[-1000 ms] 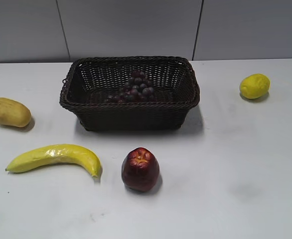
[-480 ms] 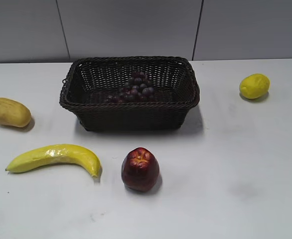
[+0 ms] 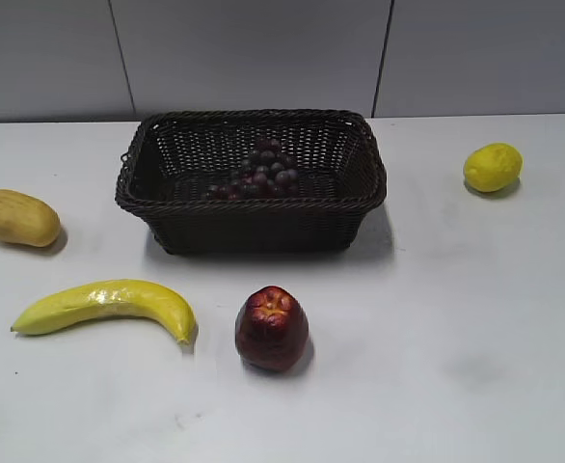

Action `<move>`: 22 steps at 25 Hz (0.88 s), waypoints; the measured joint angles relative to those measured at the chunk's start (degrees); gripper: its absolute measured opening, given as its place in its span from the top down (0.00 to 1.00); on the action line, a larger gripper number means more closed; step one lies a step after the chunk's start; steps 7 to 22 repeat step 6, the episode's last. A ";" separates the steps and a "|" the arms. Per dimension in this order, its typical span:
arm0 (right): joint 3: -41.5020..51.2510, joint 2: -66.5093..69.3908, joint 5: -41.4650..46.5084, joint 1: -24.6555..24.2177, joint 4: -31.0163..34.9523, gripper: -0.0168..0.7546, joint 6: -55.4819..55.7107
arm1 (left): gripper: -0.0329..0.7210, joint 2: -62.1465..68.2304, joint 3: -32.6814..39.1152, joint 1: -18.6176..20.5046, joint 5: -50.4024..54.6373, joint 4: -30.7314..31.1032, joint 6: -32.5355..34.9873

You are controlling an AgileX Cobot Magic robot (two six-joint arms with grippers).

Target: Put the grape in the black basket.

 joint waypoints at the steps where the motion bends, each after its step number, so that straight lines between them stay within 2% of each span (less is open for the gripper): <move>1: 0.00 0.00 0.00 0.00 0.00 0.22 0.00 | 0.64 0.00 0.00 0.00 0.00 0.00 0.00; 22: 0.00 0.00 0.00 0.00 0.00 0.22 0.00 | 0.64 0.00 0.00 0.00 0.00 0.00 0.00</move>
